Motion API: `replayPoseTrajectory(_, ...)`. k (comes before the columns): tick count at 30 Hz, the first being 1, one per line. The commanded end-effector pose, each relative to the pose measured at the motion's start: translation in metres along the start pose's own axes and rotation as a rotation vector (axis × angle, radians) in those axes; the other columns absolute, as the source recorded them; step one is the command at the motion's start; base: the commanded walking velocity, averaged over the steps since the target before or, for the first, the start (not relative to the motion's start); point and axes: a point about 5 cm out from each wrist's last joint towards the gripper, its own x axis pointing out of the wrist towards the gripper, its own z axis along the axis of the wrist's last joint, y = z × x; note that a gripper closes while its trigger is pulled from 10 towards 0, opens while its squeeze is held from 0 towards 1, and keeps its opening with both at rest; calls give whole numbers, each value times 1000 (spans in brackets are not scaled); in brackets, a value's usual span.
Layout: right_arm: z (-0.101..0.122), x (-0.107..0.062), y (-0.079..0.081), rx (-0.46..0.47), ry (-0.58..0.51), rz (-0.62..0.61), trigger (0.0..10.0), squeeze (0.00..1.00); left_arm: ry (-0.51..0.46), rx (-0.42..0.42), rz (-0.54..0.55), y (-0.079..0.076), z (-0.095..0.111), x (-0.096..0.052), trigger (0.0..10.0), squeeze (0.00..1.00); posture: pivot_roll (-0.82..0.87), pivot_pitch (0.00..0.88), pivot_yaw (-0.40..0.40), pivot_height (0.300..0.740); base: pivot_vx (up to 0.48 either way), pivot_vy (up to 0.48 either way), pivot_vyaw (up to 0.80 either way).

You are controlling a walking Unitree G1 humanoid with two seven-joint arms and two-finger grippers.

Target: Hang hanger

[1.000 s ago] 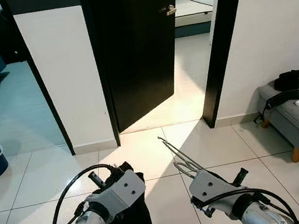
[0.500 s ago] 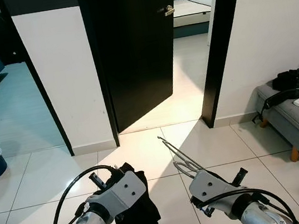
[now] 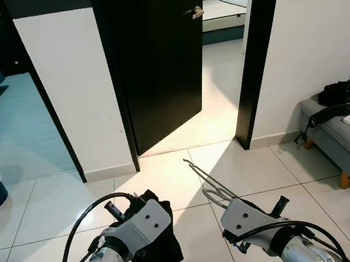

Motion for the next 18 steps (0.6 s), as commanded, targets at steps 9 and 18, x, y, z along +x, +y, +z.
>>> replayPoseTrajectory(9,-1,-2,-3,5,-4,-14,10000,0,-22,8,16,1,5,0,10000,0,23,0,-15,740,0,0,0)
replayPoseTrajectory(18,-2,-3,-3,4,-4,-15,10000,0,-24,7,18,0,6,-1,10000,0,19,0,-13,740,0,0,0)
